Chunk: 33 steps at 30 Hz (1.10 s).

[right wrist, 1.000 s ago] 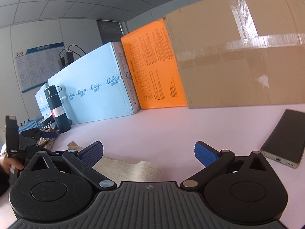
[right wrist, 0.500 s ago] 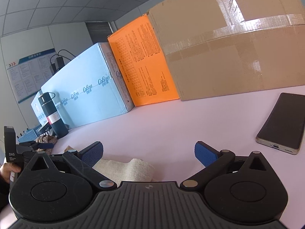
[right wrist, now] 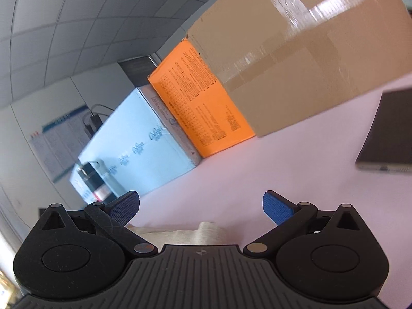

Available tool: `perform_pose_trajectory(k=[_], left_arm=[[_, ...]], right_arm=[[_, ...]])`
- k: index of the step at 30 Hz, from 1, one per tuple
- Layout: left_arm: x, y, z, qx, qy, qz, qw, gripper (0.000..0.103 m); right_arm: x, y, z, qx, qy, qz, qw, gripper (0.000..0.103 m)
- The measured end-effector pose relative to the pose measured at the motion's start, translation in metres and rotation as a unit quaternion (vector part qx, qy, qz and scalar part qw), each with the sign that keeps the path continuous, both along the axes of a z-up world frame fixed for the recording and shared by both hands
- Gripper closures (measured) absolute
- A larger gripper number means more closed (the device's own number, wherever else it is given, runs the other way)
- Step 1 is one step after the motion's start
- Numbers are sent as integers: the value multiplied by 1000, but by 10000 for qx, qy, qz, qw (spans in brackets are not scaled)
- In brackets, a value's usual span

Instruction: Fold clothes

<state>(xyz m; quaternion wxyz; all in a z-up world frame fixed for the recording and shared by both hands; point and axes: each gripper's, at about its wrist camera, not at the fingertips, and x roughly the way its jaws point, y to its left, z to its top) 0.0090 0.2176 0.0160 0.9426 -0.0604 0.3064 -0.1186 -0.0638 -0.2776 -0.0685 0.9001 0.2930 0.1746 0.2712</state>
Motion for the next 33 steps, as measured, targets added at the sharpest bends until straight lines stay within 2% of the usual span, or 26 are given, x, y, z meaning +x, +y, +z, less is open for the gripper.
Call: perform_pose_trajectory(k=[2,4,9,14,17,19,22,23,26,33], left_arm=[[-2,1,1,-55,-160,39,9998,0],[2,1,-1,-214,-146,13,9997,0],[21,2,-11,-419,241,85,9988,0],[29,13,-16,-794,295,345,9958,0],[35,20,-16,-1020,419,196,9937,0],[37,27,-14,-1396,529,-105,9887,0],[39,33,-16,-2007,829,-739,9733,0],[39,33,-16,-2105,927,-922,9688,0],[33,30,-14,-2073,1045,-1202,9652,0],[9,22,-13,-1636,1065,-1518,9689,0]], right_arm=[[2,1,-2,126,137,63,9998,0],[4,3,-3,128,239,101,9996,0],[10,7,-6,101,482,188,9986,0],[12,9,-8,111,592,232,9979,0],[12,9,-8,84,605,233,9979,0],[12,8,-9,107,600,235,9979,0],[12,8,-9,137,591,238,9979,0],[12,8,-9,145,589,239,9979,0],[12,6,-10,197,579,249,9978,0],[9,11,-10,72,669,513,9964,0]])
